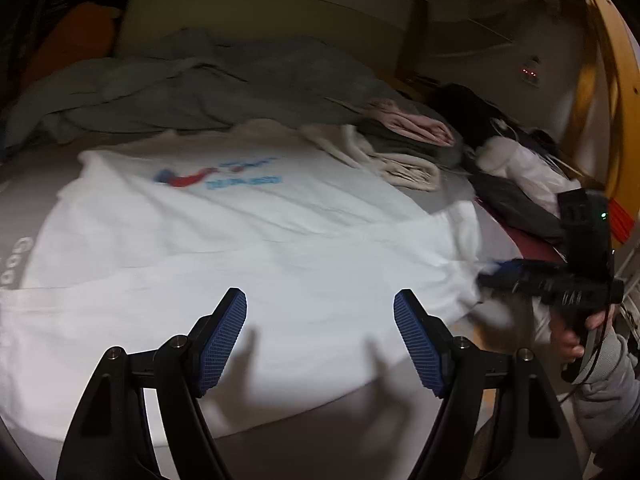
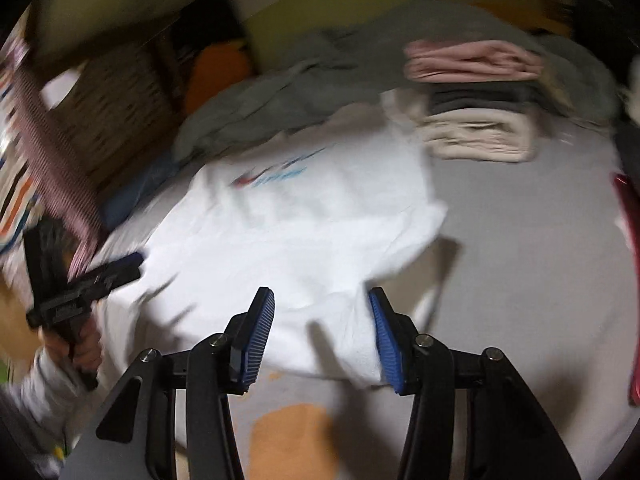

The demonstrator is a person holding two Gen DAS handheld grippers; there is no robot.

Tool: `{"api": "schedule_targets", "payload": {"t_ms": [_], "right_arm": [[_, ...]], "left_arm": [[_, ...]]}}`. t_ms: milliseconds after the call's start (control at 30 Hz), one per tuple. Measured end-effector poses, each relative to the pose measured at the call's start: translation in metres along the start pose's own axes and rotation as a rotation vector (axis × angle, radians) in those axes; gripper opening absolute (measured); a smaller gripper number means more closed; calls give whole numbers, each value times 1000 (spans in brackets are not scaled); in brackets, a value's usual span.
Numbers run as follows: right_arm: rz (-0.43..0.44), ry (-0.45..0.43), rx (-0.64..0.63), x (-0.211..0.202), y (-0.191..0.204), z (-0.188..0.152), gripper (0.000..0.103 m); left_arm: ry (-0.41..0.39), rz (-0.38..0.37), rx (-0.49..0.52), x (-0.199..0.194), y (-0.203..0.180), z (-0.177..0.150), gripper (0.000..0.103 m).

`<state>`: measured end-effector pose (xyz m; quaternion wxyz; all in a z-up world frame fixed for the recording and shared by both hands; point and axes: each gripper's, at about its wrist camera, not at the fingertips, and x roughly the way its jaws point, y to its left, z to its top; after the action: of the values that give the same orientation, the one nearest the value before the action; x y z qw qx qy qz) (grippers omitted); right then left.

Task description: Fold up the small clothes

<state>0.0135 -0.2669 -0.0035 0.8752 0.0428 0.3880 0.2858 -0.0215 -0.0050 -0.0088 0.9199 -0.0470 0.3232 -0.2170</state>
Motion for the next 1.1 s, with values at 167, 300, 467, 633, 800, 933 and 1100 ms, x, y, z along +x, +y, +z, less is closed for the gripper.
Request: {"api": "schedule_targets", "payload": {"t_ms": [167,300,467,633,800,933,1100], "right_arm": [[-40,87,-93,14,16,-10,51],[-52,-31,1,-15,1,-8,51],[-108,-159,188,-47,-34,-9,51],[-204,-199,418,-66,-84,-19,42],[-88,-68,471,-43,-94,-23,41],[-32,15,422,-23,-82,-20,41],[-69,41,347,-16,-67,-22,7]], "left_arm": [[64,-10,31,26,-16,-6,74],[121,-5,34,51,-28,-11,74],[129,44,41,77,-39,-11,74],[88,86,157,77,-46,-24,74],[-4,30,121,70,-35,-32,76],[-10,76,164,72,-43,-34,76],[-12,62,149,73,-40,-33,76]]}}
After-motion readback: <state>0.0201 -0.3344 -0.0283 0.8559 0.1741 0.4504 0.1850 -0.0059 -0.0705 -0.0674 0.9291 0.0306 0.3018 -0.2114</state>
